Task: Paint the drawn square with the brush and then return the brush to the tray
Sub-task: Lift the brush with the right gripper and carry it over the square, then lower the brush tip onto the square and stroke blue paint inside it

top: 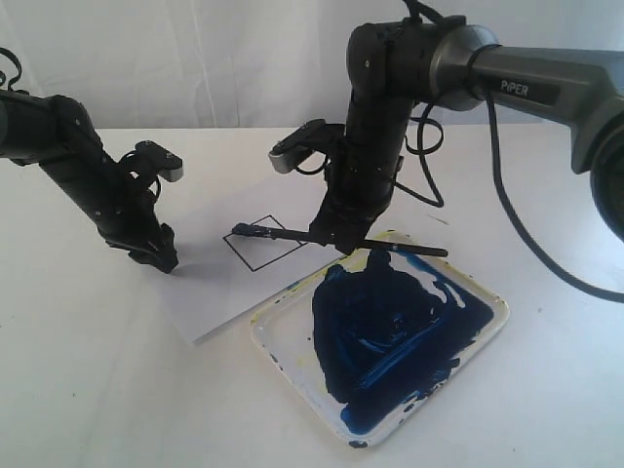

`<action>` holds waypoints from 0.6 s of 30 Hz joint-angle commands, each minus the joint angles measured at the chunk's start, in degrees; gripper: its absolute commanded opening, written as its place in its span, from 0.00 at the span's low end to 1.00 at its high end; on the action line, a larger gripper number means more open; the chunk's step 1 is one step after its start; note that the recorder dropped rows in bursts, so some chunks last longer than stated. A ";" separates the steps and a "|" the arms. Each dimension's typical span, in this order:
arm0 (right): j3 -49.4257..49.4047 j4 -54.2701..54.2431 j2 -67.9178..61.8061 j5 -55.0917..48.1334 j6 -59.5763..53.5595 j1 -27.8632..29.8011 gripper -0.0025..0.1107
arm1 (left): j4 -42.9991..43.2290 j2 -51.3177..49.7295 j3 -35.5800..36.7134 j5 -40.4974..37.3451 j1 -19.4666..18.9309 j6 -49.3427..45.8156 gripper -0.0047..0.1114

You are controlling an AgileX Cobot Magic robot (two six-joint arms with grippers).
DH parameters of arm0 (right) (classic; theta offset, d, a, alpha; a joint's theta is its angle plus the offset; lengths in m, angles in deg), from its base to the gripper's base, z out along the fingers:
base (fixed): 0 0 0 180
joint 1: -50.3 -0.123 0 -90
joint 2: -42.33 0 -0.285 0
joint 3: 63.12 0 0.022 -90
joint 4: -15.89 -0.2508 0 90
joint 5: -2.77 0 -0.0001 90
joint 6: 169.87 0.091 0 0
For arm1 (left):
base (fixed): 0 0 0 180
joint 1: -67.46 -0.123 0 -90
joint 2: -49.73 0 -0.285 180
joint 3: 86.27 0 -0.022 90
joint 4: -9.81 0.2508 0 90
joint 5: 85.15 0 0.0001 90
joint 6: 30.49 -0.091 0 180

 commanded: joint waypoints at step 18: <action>0.37 -2.19 -0.51 -0.25 0.31 -0.06 0.02 | -0.67 -0.58 0.42 -2.61 -0.04 0.17 0.58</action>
